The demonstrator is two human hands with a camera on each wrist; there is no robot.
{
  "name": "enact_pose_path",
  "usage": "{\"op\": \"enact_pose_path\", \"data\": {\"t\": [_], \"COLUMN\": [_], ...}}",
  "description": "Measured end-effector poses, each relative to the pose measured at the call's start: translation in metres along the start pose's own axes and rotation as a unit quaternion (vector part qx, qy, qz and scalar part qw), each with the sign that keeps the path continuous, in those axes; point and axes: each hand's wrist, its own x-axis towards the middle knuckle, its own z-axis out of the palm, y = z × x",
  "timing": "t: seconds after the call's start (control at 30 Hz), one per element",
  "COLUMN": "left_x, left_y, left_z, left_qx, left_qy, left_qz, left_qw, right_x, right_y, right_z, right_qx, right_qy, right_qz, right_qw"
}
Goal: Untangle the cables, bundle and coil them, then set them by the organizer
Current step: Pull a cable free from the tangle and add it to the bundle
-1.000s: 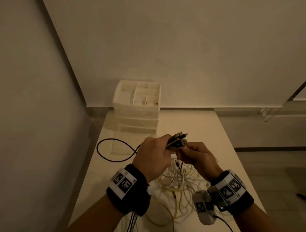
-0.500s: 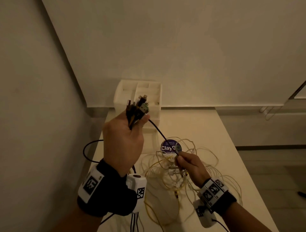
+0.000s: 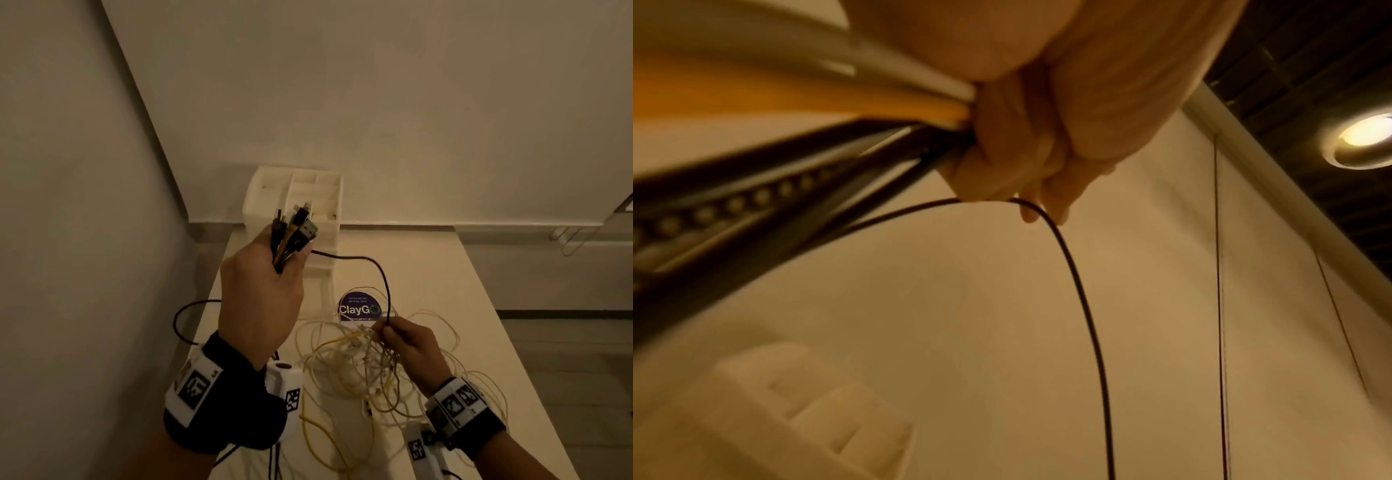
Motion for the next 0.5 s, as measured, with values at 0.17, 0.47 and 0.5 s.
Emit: {"op": "enact_pose_path", "data": {"t": [0.17, 0.47, 0.5], "left_x": [-0.012, -0.014, -0.013], "left_y": [0.013, 0.014, 0.014], "left_z": [0.015, 0.024, 0.024], "left_qx": [0.035, -0.031, -0.029], "left_qy": [-0.079, -0.060, -0.054], "left_qz": [0.061, 0.046, 0.052], "left_qw": [0.994, 0.997, 0.997], "right_x": [0.001, 0.007, 0.008], "right_y": [-0.006, -0.008, -0.008], "right_z": [-0.007, -0.024, -0.025], "right_qx": [0.005, 0.088, 0.086], "right_qy": [-0.034, 0.060, 0.067], "right_qz": [0.009, 0.046, 0.047], "right_qw": [0.999, 0.993, 0.993]}}
